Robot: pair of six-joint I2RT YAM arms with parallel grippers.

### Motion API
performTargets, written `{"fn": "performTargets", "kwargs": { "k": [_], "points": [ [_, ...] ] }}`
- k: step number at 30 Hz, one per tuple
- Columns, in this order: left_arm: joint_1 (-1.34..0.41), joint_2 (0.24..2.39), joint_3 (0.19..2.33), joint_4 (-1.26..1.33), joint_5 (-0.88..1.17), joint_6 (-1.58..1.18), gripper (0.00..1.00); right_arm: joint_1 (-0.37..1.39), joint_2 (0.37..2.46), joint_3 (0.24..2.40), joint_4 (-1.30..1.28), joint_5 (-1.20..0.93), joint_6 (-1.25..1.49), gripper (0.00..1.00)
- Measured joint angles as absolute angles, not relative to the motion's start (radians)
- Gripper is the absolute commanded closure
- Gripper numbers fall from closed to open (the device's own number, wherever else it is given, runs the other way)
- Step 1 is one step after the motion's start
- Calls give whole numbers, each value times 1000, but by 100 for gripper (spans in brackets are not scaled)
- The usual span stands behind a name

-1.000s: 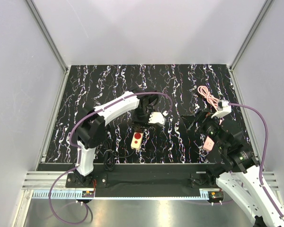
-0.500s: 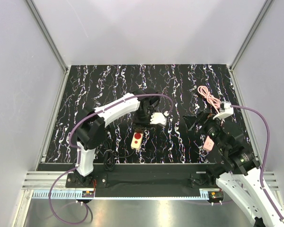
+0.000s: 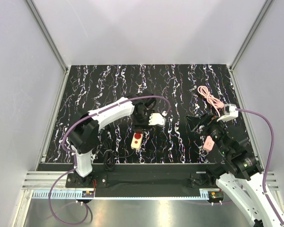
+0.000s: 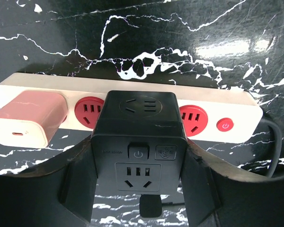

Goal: Insert the plug

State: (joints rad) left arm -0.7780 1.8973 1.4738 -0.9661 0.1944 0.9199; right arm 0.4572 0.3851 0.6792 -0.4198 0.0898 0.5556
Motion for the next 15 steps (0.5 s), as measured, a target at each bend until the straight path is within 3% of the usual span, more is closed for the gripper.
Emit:
{"fn": "performTargets", "kwargs": {
  "k": [10,12,14,15],
  "points": [
    [-729,1897,1463,-945,301,935,100,457,385,679,-437,94,556,0],
    [-726,1899,1466,-949,307,935,89,457,385,679,-439,94,556,0],
    [-726,1898,1467,-949,307,934,67,457,385,679,-440,94,556,0],
    [-726,1897,1466,-948,306,934,64,457,385,679,-440,94,556,0]
  ]
}}
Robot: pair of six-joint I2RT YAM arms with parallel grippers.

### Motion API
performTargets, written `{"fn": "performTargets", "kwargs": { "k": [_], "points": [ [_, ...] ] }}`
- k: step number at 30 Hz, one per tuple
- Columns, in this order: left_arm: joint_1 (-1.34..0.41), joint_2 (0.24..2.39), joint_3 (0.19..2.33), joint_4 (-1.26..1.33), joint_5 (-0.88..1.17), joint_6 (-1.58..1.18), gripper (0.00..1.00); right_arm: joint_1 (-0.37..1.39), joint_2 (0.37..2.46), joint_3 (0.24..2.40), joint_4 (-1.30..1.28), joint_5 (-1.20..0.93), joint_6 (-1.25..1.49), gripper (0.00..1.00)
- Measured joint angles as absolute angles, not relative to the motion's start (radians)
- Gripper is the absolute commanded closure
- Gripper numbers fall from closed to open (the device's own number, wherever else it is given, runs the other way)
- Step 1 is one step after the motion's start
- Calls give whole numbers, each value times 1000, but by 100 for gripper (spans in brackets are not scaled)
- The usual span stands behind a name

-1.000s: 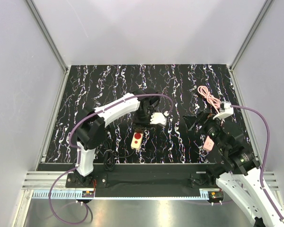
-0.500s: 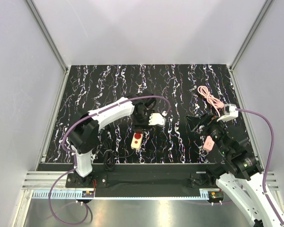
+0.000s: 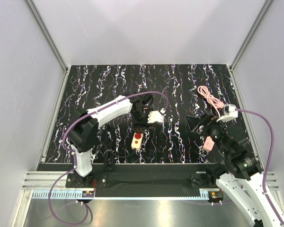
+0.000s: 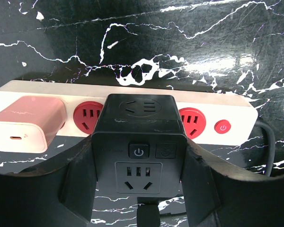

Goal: Insert the plug

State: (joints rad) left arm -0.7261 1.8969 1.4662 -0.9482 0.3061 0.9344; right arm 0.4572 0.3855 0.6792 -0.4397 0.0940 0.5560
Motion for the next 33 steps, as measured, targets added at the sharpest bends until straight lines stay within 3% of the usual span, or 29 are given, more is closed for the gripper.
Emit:
{"fn": "performTargets", "kwargs": {
  "k": [6,8,12,13,26,33],
  "points": [
    [-727,1880,1471,-946,299,931,53,457,400,687,-442,88,562,0],
    [-727,1881,1479,-953,298,926,38,457,413,698,-443,83,565,0],
    [-726,1887,1494,-968,296,915,29,457,431,720,-450,66,574,0],
    [-725,1888,1498,-974,293,909,1,457,434,727,-458,63,577,0],
    [-705,1874,1576,-1022,275,885,1,457,479,801,-523,62,595,0],
    [-660,1736,1600,-990,272,717,1,457,611,904,-596,59,604,0]
  ]
}}
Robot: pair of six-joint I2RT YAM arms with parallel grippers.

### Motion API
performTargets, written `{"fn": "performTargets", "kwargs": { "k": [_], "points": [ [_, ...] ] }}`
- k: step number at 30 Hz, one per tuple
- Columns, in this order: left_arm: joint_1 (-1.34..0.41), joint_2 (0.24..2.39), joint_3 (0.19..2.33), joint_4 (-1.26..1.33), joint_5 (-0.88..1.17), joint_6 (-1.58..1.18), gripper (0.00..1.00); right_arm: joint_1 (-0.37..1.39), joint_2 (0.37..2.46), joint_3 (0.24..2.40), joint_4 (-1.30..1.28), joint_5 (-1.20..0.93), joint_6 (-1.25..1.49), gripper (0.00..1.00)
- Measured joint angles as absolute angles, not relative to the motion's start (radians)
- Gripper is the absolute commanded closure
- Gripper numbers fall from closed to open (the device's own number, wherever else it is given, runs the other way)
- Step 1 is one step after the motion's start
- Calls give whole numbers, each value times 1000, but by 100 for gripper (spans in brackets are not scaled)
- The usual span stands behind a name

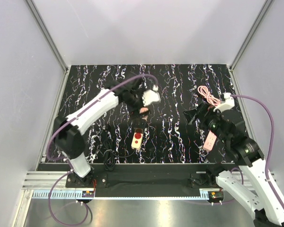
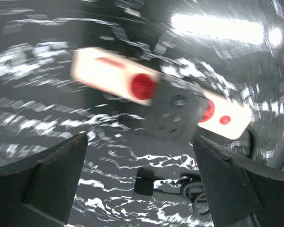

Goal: Insert the plug

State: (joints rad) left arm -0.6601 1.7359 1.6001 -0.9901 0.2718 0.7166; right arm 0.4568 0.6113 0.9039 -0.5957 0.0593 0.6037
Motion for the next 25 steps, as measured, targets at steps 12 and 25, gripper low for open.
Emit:
{"fn": "performTargets", "kwargs": {
  "k": [12,25],
  "points": [
    [-533,1030,1138,-477,331,105,1,457,804,1114,-705,-19,656,0],
    [-481,897,1048,-247,413,-207,1,457,834,1170,-703,-17,659,0]
  ]
}}
